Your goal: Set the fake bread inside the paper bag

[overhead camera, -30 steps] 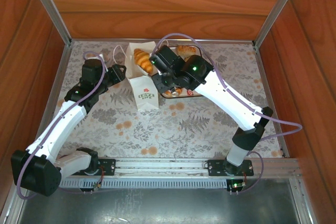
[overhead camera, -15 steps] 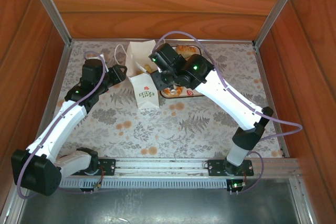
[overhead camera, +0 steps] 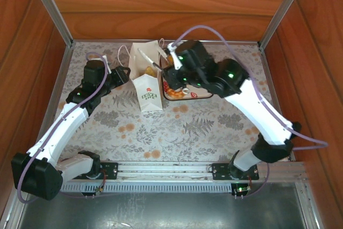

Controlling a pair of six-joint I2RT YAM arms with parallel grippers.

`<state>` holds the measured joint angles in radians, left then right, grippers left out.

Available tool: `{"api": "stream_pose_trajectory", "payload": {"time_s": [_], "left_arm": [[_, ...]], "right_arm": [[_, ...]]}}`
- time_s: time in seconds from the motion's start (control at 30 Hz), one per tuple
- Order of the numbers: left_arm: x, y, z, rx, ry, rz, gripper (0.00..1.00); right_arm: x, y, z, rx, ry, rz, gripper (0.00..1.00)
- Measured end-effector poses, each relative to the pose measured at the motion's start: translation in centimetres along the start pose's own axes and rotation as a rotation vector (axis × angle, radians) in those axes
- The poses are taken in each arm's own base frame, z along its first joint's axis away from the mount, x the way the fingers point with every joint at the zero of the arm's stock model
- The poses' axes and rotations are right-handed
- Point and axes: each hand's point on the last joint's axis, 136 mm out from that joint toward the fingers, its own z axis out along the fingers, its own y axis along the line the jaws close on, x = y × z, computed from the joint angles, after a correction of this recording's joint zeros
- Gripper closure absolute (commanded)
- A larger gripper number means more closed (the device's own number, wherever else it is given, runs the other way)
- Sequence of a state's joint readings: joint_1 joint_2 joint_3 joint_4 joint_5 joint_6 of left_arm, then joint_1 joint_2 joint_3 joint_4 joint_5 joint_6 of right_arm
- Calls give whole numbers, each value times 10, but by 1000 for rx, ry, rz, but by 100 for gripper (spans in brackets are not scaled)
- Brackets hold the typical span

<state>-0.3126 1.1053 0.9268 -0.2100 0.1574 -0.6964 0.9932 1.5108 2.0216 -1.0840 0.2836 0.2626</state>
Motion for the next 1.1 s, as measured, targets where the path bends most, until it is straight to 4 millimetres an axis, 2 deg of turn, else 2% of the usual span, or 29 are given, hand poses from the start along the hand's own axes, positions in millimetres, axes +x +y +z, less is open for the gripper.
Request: {"api": "stream_pose_trajectory", "payload": {"time_s": [0.07,0.27,0.47,0.67,0.83,1.1], "left_arm": [[-2,-3,-1,9,-3,6,42],[-17,-12,-14,12,-53,63,25],[-35,-17,-48,-4,-160,129,8],[-49,-17,-73,-30,-251,159,3],[-47,-12,-77,-57,-253,170,2],[-41,-2,-75,-97,-229,175,2]], "right_arm": [[-5,0,-21,-28,-52,11,46],[-12,-3,-66,-79,-157,35,46],[2,-20,-90,-42,-188,57,45],[24,-48,-106,56,-199,92,43],[51,-83,-103,188,-149,140,43],[114,-134,-57,339,61,257,43]]}}
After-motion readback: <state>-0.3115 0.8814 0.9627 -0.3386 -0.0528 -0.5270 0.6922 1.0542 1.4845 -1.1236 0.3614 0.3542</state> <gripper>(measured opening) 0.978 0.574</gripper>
